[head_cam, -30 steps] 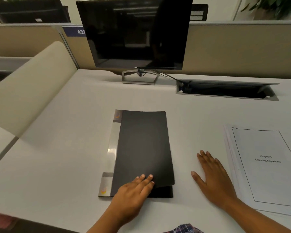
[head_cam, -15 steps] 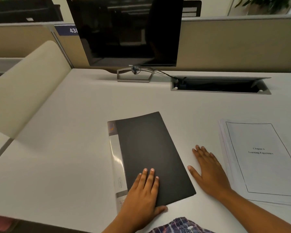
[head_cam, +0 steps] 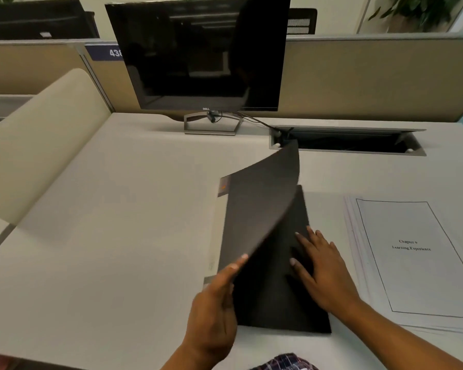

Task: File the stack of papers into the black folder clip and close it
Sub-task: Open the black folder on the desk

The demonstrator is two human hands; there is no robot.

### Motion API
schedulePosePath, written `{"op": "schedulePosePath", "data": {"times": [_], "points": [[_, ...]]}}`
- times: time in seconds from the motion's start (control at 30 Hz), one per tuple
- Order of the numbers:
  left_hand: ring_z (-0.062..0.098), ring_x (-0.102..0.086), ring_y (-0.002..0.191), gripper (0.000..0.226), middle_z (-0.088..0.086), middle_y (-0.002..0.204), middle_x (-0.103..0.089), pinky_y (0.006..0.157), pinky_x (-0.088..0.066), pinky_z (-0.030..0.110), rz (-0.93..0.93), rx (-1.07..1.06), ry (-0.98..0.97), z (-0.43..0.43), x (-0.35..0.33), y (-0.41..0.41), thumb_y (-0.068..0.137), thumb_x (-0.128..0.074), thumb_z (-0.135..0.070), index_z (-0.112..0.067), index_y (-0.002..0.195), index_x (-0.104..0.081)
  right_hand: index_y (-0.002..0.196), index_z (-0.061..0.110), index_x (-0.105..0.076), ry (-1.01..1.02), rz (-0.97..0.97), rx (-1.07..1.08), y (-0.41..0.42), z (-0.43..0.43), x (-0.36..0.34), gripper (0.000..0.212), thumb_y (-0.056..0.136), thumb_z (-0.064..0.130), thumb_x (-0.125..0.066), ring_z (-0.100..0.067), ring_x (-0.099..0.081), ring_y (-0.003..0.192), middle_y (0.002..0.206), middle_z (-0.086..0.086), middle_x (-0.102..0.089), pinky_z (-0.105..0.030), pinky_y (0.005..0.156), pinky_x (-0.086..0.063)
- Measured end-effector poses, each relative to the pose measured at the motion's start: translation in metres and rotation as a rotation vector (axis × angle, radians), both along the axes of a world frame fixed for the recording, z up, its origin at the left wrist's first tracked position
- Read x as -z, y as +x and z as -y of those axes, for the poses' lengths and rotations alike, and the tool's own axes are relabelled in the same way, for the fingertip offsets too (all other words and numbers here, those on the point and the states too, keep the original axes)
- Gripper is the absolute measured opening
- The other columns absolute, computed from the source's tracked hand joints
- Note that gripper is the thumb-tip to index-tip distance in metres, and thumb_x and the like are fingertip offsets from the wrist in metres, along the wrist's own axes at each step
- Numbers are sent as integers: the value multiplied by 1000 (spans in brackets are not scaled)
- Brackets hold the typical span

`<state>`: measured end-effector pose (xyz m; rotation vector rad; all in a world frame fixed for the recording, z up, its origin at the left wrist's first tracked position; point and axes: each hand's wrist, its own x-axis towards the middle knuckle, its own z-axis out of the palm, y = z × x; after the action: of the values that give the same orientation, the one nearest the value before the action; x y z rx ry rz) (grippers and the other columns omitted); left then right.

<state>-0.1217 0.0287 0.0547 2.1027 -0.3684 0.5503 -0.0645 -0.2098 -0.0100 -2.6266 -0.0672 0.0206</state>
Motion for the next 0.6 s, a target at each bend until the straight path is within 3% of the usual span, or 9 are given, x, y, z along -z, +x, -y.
{"op": "schedulePosePath", "data": {"times": [0.07,0.13,0.27,0.33,0.4,0.43,0.5,0.53,0.6], "points": [[5,-61,98,27,-26,113,-56,93,-40,7,36,-211,-194,-5,-1,0,100,-31,-51,-51,124,-43,147,40,-19,-49,5,-31,-3,-2,-3,67,87,69,-26,-10,-3,146,156,14,-5,-37,119,-9],[4,-61,100,18,-17,115,-59,92,-46,17,-20,-374,-387,-12,-2,1,98,-40,-45,-52,114,-44,148,39,-16,-89,-41,-49,-5,-4,-2,69,86,69,-24,-11,-2,147,158,11,-6,-39,119,-7],[6,-68,93,59,-3,110,-62,77,-57,29,-211,-565,-809,-26,1,-11,94,-45,14,-43,109,-45,148,40,-9,-210,-139,-74,-7,-1,9,72,84,71,-19,-14,2,147,160,8,-7,-41,118,1],[17,-67,94,62,7,115,-59,68,-60,35,-340,-718,-909,-41,15,-18,89,-46,23,-31,118,-47,148,41,-7,-251,-151,-109,-7,3,14,72,84,71,-17,-15,6,147,160,9,-4,-40,118,4],[30,-62,102,60,6,122,-56,80,-58,50,-443,-896,-998,-63,28,-25,86,-56,18,-18,132,-42,148,42,-4,-265,-147,-135,-6,5,17,71,84,72,-17,-14,8,146,160,10,-2,-40,118,4],[30,-60,108,61,2,123,-57,90,-53,52,-447,-988,-974,-74,33,-30,85,-64,11,-17,134,-39,148,43,-4,-269,-148,-139,-5,4,18,71,85,72,-17,-14,9,146,160,11,-1,-40,118,4],[31,-51,123,81,10,135,-50,105,-42,49,-405,-1087,-580,-79,33,-39,73,-82,-7,-9,137,-34,147,43,-1,-280,-148,-147,-3,2,19,70,85,72,-17,-14,10,146,160,11,2,-41,118,4],[33,-44,130,93,18,141,-44,111,-35,46,-343,-1047,-357,-78,33,-42,65,-85,-19,-1,139,-31,147,43,0,-285,-146,-151,-2,-1,20,70,86,72,-17,-14,11,146,160,12,3,-41,118,4],[33,-41,133,98,25,141,-40,115,-28,40,-226,-855,-194,-74,36,-43,61,-76,-34,7,139,-32,148,42,-1,-284,-129,-160,-1,-8,21,70,87,71,-17,-15,10,146,160,11,2,-41,118,5]]}}
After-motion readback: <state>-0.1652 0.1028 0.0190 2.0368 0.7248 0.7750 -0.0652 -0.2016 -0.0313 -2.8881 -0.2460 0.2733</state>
